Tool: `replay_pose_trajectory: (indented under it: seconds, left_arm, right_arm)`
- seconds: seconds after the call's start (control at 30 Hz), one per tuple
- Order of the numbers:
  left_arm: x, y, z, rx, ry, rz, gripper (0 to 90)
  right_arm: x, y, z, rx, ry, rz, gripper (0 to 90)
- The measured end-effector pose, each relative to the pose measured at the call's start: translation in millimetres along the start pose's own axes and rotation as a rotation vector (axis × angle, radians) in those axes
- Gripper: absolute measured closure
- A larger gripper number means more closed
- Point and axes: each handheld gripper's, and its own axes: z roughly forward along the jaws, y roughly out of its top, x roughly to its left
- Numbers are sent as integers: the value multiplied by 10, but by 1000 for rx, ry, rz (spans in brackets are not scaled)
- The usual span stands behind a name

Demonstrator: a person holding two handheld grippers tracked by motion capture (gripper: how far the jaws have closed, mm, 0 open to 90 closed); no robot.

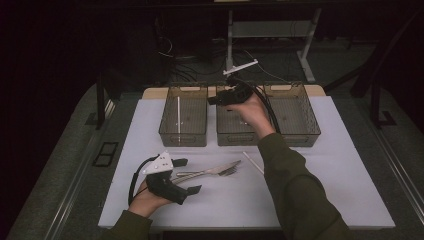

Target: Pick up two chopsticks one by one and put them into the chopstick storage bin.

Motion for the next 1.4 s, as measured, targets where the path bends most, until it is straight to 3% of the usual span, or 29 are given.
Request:
replay_pose_trajectory:
  seconds: [0.53,0.67,0.9,1.13,1.2,1.4]
  left_arm:
    - [16,-8,7,15,19,3,0]
    - [16,-9,10,14,19,1,0]
    - [14,-7,12,17,19,5,0]
    - [19,-7,17,13,16,1,0]
    - [19,-5,19,14,15,0,0]
    - [20,-4,22,13,16,-2,0]
  right_arm:
    - [50,-361,-507,-21,-7,-56,325]
    - [83,-462,-608,2,-11,-56,309]
    - [122,-722,-834,45,-38,-69,319]
    - [150,-905,-1025,44,-64,-76,361]
    - [161,-994,-1097,74,-74,-52,396]
    - [163,-1126,-1122,143,-105,-53,443]
